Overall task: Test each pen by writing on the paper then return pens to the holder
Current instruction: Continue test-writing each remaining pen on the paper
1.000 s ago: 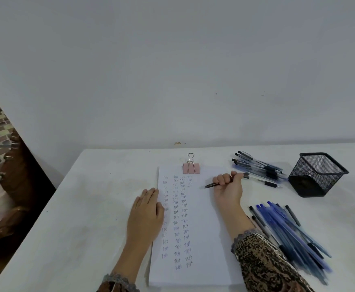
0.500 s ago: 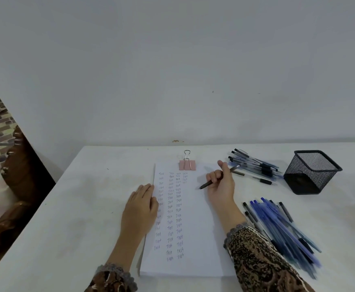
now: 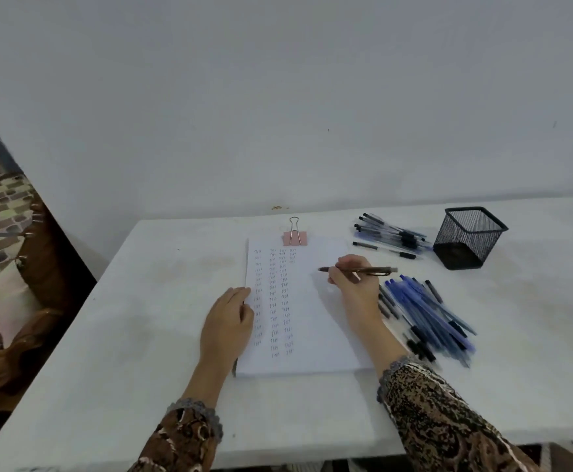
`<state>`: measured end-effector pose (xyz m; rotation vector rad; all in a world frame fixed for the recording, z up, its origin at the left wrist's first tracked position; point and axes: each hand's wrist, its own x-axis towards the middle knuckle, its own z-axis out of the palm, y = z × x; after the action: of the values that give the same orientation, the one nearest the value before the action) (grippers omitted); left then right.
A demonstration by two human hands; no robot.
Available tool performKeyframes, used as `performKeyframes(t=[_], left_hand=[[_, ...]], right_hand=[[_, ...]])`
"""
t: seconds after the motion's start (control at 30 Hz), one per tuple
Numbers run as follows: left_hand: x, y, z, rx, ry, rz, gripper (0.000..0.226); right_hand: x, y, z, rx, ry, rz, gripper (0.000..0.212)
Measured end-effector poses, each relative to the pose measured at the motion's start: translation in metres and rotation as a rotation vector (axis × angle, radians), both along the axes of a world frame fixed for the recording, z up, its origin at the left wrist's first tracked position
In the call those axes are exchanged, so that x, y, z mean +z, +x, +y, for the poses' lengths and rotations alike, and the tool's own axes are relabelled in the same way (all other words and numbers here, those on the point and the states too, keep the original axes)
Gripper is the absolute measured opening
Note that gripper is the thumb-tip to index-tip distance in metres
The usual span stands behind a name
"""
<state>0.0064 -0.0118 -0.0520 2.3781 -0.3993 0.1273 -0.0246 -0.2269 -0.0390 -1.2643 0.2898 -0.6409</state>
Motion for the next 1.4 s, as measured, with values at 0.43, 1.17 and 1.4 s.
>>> performKeyframes(t=[0.43, 1.17, 1.4], left_hand=[[0.005, -0.132, 0.008, 0.065, -0.314, 0.024, 0.038], [-0.137, -0.400, -0.178, 0.039, -0.517, 0.378, 0.042], [-0.225, -0.396, -0.187, 0.036, -0.486, 0.457, 0.040]], right_hand=[[-0.002, -0.137, 0.021, -0.122, -0.387, 0.001, 0.034], [-0.134, -0.408, -0.123, -0.100, -0.193, 0.383, 0.028], [-0.234, -0.415, -0.128, -0.141, -0.178, 0.518, 0.024]])
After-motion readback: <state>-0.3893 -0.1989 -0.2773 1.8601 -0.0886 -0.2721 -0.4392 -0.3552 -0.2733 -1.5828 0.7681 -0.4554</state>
